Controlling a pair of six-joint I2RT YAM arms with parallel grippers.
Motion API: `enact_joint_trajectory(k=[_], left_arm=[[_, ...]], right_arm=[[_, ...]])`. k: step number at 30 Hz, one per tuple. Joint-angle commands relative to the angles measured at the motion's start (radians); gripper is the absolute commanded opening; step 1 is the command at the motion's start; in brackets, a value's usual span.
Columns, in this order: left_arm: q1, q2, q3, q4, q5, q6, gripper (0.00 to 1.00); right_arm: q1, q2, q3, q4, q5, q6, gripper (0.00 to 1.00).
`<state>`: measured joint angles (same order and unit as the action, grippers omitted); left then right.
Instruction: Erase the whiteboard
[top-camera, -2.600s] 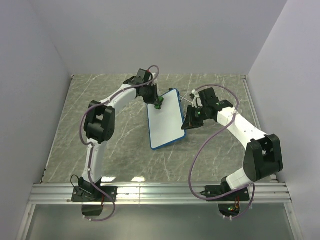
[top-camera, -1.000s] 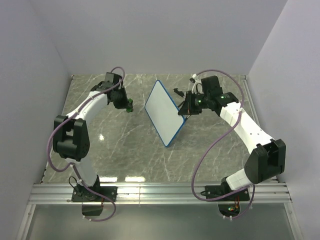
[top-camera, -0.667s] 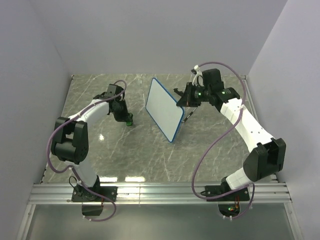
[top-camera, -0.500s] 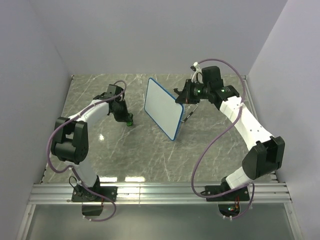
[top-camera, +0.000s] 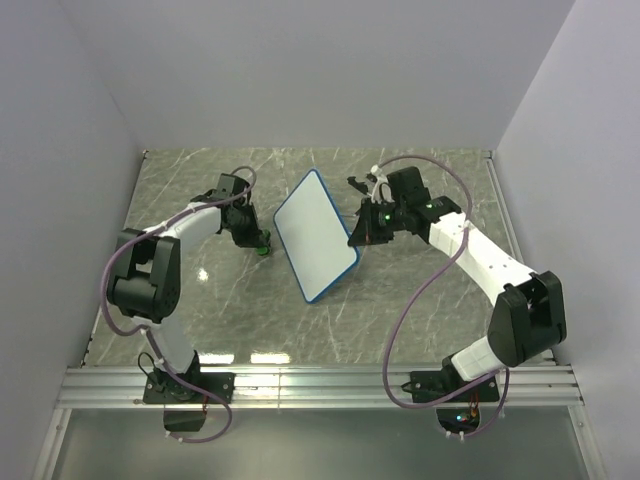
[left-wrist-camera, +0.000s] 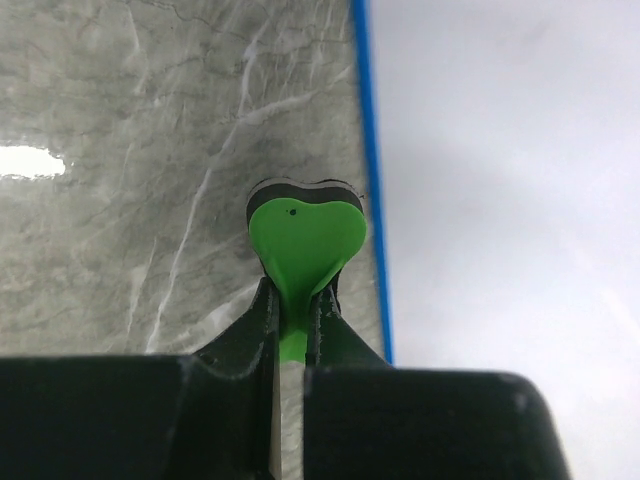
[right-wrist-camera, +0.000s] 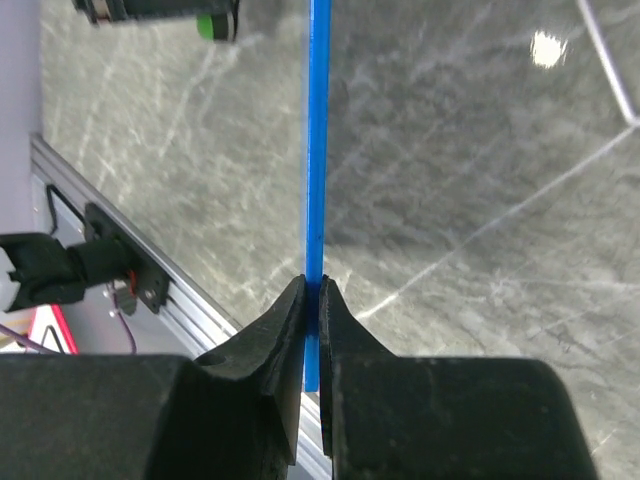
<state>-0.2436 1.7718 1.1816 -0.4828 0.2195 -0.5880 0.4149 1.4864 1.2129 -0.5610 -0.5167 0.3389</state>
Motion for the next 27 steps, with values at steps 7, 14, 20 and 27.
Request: enact_joint_trajectory(k=[7, 14, 20, 27], left_arm=[[-0.034, 0.076, -0.016, 0.038, 0.012, 0.013, 0.0], [-0.06, 0.144, -0.03, 0.05, 0.012, 0.022, 0.0], [-0.063, 0.173, -0.028, 0.064, 0.024, 0.036, 0.0], [-0.063, 0.187, -0.017, 0.07, 0.04, 0.048, 0.0]], right_arm=[[0.033, -0.011, -0.038, 0.076, -0.062, -0.008, 0.0], [0.039, 0.02, -0.019, 0.105, -0.108, 0.0, 0.0], [0.056, 0.07, 0.011, 0.108, -0.137, -0.001, 0.0], [0.088, 0.146, 0.071, 0.099, -0.134, 0.0, 0.0]])
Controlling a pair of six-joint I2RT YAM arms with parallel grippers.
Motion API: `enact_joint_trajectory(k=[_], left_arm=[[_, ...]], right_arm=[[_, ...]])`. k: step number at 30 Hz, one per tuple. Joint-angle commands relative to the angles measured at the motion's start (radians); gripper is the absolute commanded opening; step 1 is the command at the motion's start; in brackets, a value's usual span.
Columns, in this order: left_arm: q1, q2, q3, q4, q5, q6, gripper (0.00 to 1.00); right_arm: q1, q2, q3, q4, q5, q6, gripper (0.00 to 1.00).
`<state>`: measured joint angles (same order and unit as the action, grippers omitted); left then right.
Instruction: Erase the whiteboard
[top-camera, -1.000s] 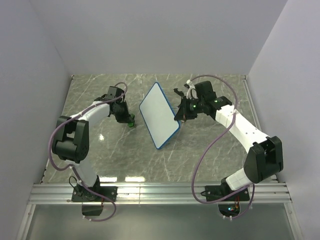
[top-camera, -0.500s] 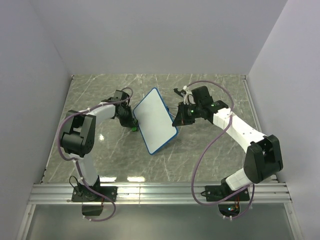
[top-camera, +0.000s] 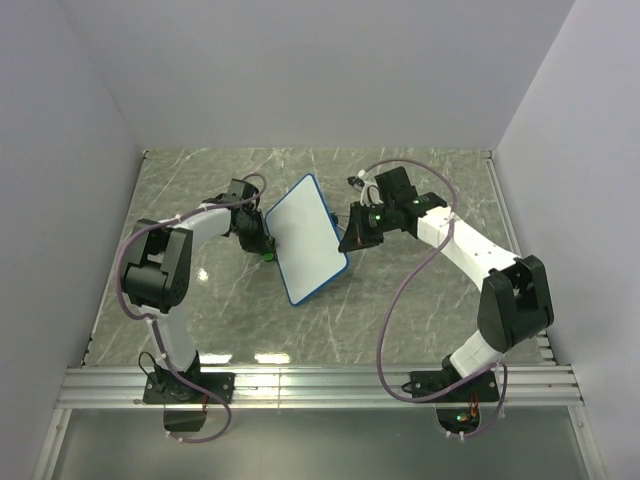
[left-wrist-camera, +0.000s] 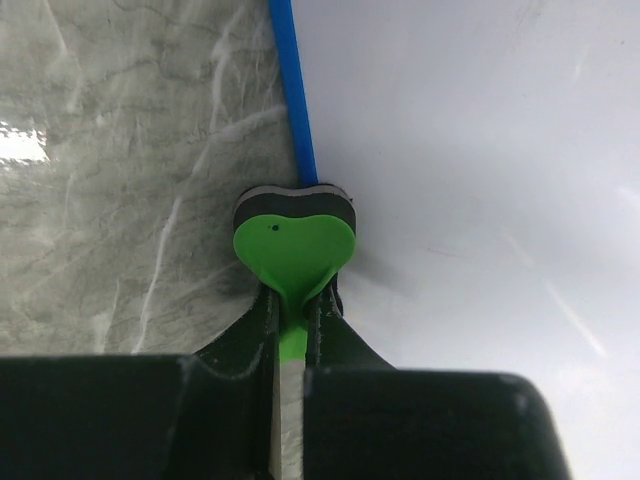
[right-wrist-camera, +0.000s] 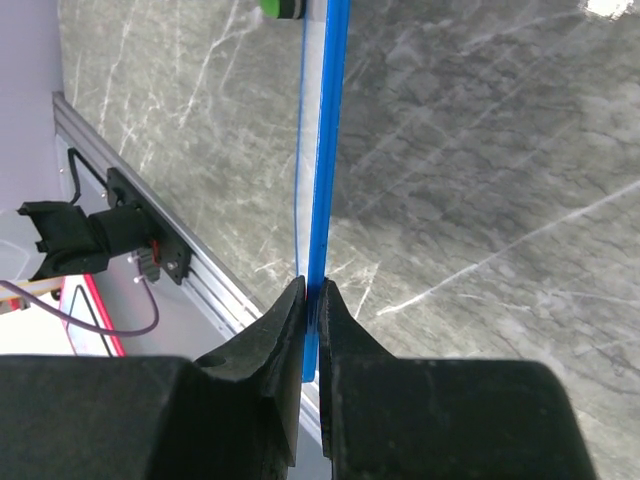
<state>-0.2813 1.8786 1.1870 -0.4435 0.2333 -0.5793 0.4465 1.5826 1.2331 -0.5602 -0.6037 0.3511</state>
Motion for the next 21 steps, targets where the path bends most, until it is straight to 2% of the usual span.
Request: enact_joint_trajectory(k=[1, 7, 11, 16, 21], left_arm=[[-0.025, 0.079, -0.024, 0.032, 0.029, 0.039, 0.0], [-0.025, 0.053, -0.056, 0.037, 0.031, 0.048, 0.0], [-0.025, 0.034, -0.072, 0.031, 0.026, 0.056, 0.0], [-0.025, 0.007, -0.092, 0.023, 0.021, 0.07, 0.0], [-0.025, -0.016, -0.109, 0.017, 0.02, 0.082, 0.0]], right_arm=[[0.06, 0.06, 0.054, 0.103, -0.051, -0.009, 0.0], [0.087, 0.099, 0.069, 0.149, -0.073, 0.02, 0.0], [0.106, 0.128, 0.075, 0.189, -0.077, 0.043, 0.13], [0.13, 0.157, 0.075, 0.227, -0.071, 0.069, 0.2], [0.155, 0.194, 0.101, 0.226, -0.038, 0.077, 0.34]])
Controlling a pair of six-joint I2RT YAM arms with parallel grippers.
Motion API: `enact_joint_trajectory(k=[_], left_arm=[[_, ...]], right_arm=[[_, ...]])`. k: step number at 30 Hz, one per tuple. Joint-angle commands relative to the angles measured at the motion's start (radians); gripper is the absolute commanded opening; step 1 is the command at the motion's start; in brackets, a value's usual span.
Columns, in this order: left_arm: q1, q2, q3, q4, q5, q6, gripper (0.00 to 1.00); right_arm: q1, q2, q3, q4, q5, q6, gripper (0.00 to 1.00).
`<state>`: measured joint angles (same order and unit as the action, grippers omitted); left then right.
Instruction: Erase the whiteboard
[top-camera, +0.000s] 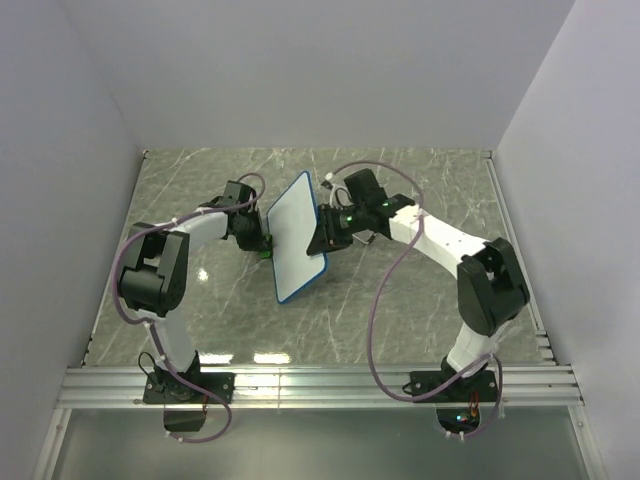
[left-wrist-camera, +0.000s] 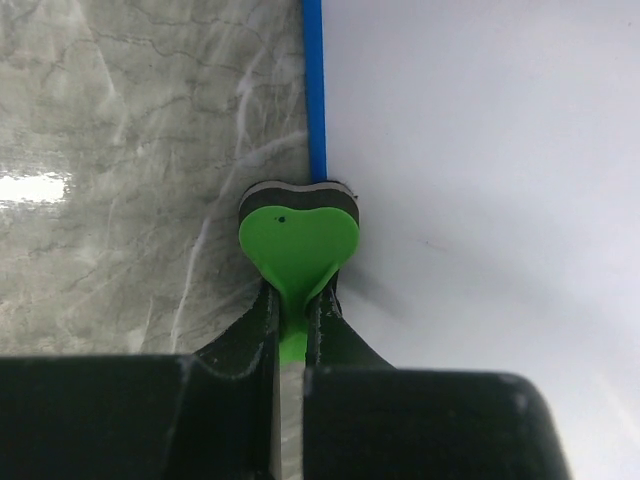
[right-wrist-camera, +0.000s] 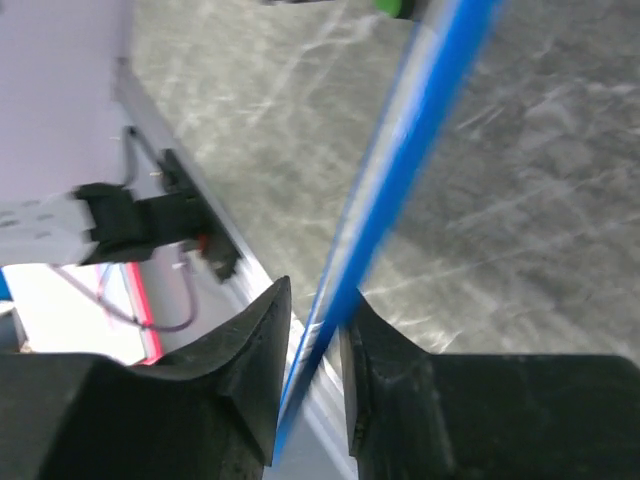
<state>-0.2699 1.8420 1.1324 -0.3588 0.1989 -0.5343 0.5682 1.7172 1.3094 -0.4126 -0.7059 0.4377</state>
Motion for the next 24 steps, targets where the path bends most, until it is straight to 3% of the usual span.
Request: enact_joint_trajectory(k=[1, 6, 7, 10, 19, 24], left_arm=[[-0.037, 0.017, -0.057, -0.068, 0.054, 0.039, 0.0], [-0.037, -0.007, -0.089, -0.055, 0.057, 0.043, 0.0], [-0.037, -0.009, -0.092, -0.055, 0.057, 0.043, 0.0], [-0.037, -0.015, -0.094, -0.058, 0.056, 0.051, 0.0], [-0.031, -0.081, -0.054, -0.077, -0.005, 0.039, 0.0], [-0.02, -0.142, 0.004, -0.108, -0.085, 0.03, 0.0]], right_arm=[[0.036, 0.065, 0.033, 0.069, 0.077, -0.013, 0.35], [0.041, 0.076, 0.044, 0.057, 0.102, -0.005, 0.33], [0.044, 0.074, 0.042, 0.061, 0.106, -0.001, 0.17], [0.05, 0.074, 0.045, 0.057, 0.124, -0.001, 0.0], [0.024, -0.05, 0.106, -0.015, 0.233, -0.022, 0.0], [-0.045, -0.068, 0.35, -0.146, 0.377, -0.022, 0.0]])
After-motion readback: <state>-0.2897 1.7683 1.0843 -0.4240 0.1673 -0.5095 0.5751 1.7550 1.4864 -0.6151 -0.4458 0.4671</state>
